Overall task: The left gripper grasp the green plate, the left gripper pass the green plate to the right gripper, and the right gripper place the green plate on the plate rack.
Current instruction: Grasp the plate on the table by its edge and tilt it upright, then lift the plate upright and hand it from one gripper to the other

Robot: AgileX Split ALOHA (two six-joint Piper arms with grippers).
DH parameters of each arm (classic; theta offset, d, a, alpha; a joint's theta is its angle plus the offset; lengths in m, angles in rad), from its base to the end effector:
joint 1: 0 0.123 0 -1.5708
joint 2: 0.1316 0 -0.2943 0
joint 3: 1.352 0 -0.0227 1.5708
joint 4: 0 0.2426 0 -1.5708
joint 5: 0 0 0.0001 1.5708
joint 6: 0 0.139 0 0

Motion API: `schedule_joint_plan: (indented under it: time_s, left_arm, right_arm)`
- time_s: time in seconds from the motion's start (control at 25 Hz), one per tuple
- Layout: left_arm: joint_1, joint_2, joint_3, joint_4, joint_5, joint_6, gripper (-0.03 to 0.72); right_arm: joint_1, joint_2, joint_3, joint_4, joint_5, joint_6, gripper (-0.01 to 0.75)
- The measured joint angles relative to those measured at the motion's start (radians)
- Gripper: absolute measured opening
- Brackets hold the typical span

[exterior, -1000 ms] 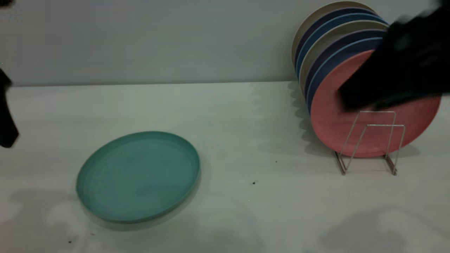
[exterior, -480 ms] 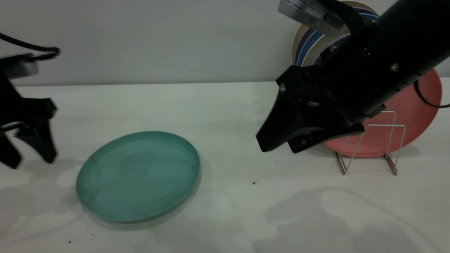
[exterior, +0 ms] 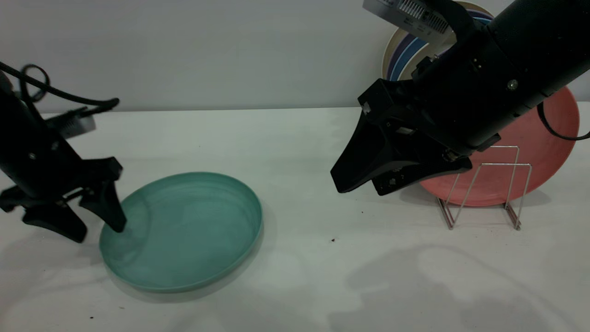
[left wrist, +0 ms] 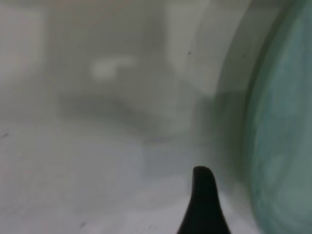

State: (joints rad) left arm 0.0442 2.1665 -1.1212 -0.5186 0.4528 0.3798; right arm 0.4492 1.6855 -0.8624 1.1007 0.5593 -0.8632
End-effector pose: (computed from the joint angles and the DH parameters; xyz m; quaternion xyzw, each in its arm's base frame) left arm 0.3833 -0.0133 0.0248 -0.0569 0.9868 -0.1111 0.1029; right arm 0.2702 0.2033 0.1586 -0.1974 0.9136 0.3045 0.1836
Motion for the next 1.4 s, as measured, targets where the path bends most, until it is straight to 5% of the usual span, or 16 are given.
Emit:
schedule_joint_plan:
  time_s: [0.4, 0.76, 1.04, 1.4]
  left_arm:
    - [-0.015, 0.074, -0.002, -0.091, -0.063, 0.038, 0.453]
    - [-0.018, 0.091, -0.004, -0.151, -0.076, 0.040, 0.069]
    - [-0.019, 0.047, -0.006, -0.164, 0.025, 0.145, 0.028]
    - [-0.032, -0.085, -0.004, -0.380, 0.206, 0.587, 0.018]
  right_arm:
    - [0.000, 0.000, 0.000, 0.001, -0.004, 0.000, 0.512]
    - [0.000, 0.000, 0.000, 0.003, -0.026, 0.009, 0.512]
    - [-0.118, 0.000, 0.000, 0.009, -0.005, 0.043, 0.511]
    - [-0.262, 0.056, -0.043, 0.138, 0.178, -0.122, 0.511]
